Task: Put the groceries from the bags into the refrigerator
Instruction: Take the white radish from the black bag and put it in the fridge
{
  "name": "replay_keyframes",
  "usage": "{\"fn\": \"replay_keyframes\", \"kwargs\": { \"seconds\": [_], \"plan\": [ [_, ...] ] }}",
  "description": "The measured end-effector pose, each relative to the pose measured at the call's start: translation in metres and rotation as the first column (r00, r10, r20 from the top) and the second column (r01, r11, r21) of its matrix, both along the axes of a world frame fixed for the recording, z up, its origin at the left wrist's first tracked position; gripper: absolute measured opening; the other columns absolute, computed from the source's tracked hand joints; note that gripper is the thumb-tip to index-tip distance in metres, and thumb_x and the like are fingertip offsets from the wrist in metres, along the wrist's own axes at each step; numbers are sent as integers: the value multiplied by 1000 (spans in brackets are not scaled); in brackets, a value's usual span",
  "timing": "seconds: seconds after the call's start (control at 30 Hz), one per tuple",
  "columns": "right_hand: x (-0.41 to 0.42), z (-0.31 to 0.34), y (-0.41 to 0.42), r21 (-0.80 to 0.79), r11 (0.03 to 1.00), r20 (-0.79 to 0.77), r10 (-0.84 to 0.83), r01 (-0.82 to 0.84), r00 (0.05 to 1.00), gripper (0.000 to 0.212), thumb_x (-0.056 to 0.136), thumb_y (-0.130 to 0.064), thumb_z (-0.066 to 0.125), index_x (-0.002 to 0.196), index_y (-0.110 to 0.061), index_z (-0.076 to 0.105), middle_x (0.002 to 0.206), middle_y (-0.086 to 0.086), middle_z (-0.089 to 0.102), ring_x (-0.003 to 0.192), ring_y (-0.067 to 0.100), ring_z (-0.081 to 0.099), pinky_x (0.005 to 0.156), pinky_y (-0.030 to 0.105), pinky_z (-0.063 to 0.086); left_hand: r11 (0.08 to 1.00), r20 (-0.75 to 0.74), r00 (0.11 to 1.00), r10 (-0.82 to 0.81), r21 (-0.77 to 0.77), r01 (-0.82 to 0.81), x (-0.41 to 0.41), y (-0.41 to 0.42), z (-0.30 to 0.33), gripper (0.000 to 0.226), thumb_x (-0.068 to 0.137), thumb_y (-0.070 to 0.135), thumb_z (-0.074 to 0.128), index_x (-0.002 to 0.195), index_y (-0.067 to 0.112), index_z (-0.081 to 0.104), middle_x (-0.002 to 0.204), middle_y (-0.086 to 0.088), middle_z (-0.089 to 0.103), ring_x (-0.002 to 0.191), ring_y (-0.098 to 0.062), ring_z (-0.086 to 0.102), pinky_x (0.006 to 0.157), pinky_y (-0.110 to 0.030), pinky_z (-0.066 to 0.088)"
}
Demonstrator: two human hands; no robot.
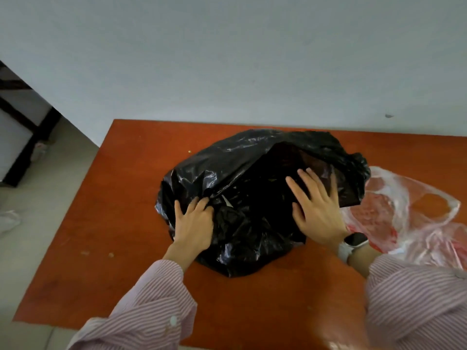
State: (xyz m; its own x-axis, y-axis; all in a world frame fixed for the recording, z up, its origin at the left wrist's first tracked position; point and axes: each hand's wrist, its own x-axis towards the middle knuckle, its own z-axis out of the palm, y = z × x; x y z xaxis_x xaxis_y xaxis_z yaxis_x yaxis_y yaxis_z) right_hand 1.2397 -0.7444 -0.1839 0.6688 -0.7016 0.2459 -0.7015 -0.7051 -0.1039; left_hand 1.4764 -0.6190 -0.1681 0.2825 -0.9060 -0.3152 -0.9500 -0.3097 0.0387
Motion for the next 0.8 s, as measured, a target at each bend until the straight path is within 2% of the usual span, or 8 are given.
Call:
{"fn": "replay_keyframes", "kwargs": {
  "seconds": [0.07,0.17,0.23,0.3,0.4,0.53,0.67,0.8],
  "plan": [
    [6,-2,-3,58,998,-15,-19,20,1000,54,85,-29,36,138,-19,32,138,17,44,131,33,34,109,59,21,996,-162,983,82,-18,-86,-1,-1,-5,54,88,0,42,140,10,29,155,-5,15,144,-23,7,113,-47,20],
    [28,-8,11,135,960,119,231,-246,966,44,92,-26,34,134,-16,39,131,14,52,122,27,44,104,50,38,993,-367,930,27,-96,-66,2,0,-13,73,86,-7,42,144,28,16,154,-9,13,144,-30,3,95,-38,45],
    [51,-3,23,114,906,219,376,-407,900,40,91,-18,40,130,-12,45,126,12,57,121,24,45,102,46,42,993,-344,932,-111,-85,86,12,4,-18,81,86,-5,46,145,39,11,151,-13,9,142,-35,7,96,-36,46],
    [75,5,23,17,887,226,447,-462,866,43,86,-11,44,129,-11,48,127,12,56,125,24,43,107,44,36,984,-371,911,-177,-80,159,24,6,-20,64,89,2,47,143,32,28,148,-15,14,140,-35,16,105,-42,38],
    [107,14,4,-142,862,-99,476,-486,874,55,82,-15,41,137,-18,38,143,14,41,137,32,29,111,55,15,997,-348,934,-75,-13,75,37,8,-6,51,93,3,36,138,27,41,153,-1,16,138,-24,28,95,-39,45],
    [143,14,-44,-69,865,-515,395,-496,761,74,80,-23,61,142,-35,23,152,13,22,139,42,14,102,73,-3,985,-333,928,168,104,-141,49,2,3,35,99,21,27,126,14,48,151,-4,26,133,-27,34,97,-42,39],
    [176,9,-71,67,880,-573,420,-470,704,60,93,-41,43,144,-39,12,154,9,18,140,41,9,99,76,3,832,-588,609,532,229,-505,70,-9,-14,78,85,71,14,140,20,36,150,-8,31,136,-29,30,112,-51,20],
    [211,-6,-80,297,889,-492,456,-349,742,49,98,-43,16,144,-39,-1,156,0,10,143,31,-1,108,67,1,796,-473,682,557,72,-600,83,-31,-31,71,89,55,42,145,18,18,153,0,20,141,-22,18,111,-55,20]
  ]
}}
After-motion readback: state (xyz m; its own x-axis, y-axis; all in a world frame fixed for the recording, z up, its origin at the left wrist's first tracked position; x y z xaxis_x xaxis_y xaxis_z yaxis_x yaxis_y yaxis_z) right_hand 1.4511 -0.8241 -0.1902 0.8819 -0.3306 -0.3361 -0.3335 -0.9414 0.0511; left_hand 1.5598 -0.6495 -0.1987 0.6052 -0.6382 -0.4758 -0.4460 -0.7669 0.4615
